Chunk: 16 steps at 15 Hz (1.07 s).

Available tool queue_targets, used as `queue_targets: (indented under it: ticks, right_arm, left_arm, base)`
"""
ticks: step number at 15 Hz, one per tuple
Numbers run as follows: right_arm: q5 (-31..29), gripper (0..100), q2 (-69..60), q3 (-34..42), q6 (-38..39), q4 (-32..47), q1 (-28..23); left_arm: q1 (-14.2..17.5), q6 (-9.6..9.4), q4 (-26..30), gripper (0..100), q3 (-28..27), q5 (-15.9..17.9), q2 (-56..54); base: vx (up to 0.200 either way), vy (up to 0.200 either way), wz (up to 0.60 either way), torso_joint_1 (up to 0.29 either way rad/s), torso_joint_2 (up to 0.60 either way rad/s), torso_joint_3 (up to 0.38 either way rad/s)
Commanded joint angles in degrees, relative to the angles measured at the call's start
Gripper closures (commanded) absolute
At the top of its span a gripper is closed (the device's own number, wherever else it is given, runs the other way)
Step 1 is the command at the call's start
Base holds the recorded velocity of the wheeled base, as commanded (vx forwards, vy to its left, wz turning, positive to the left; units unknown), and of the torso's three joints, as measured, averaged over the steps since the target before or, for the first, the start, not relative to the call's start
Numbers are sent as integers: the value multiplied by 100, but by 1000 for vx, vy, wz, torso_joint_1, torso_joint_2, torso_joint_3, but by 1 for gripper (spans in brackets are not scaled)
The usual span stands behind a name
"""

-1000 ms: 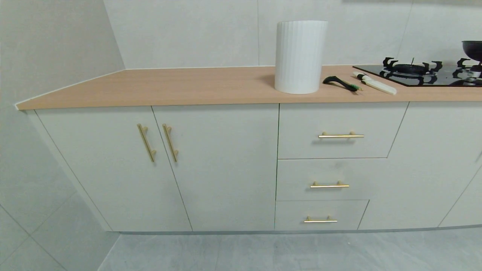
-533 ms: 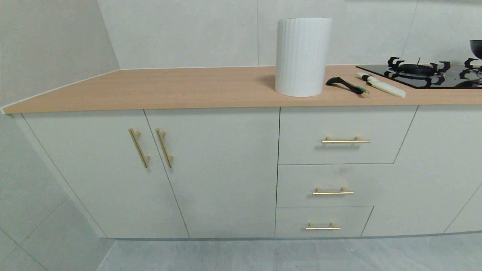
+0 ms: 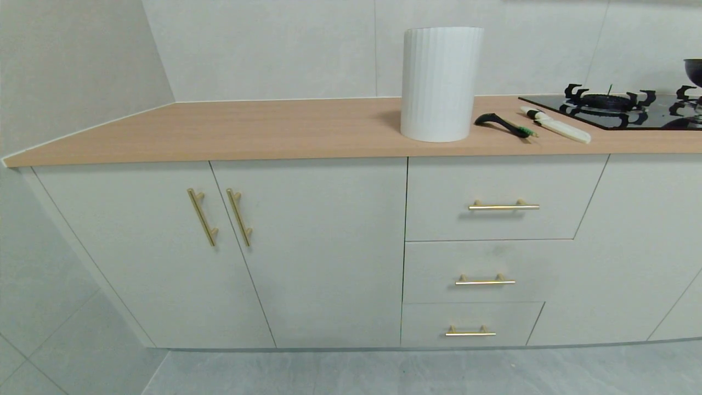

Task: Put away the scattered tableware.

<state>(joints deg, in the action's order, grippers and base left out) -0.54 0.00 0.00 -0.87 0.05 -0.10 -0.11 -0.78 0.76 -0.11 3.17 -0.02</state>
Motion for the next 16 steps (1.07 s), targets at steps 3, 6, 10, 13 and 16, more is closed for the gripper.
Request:
queue_targets:
  ticks: [3,6,10,13,16]
  right_arm:
    - [-43,0,0,0,-45,4,1]
    - [-17,0,0,0,-54,-14,10]
    - [476,0,905,-853,78,-321,115]
    - [757,0,2435,-1450,78,-321,256]
    - [766,0,4236,-2127,51,-339,590]
  left_arm:
    - [2,-1,-5,0,-7,-1,2]
    - [2,-1,4,0,2,-1,2]
    - [2,-1,4,0,2,-1,2]
    - [2,-1,4,0,2,-1,2]
    - [2,-1,4,0,2,-1,2]
  base:
    - [0,0,0,0,0,0]
    - [0,0,0,0,0,0]
    - [0,0,0,0,0,0]
    - [0,0,0,0,0,0]
    - [0,0,0,0,0,0]
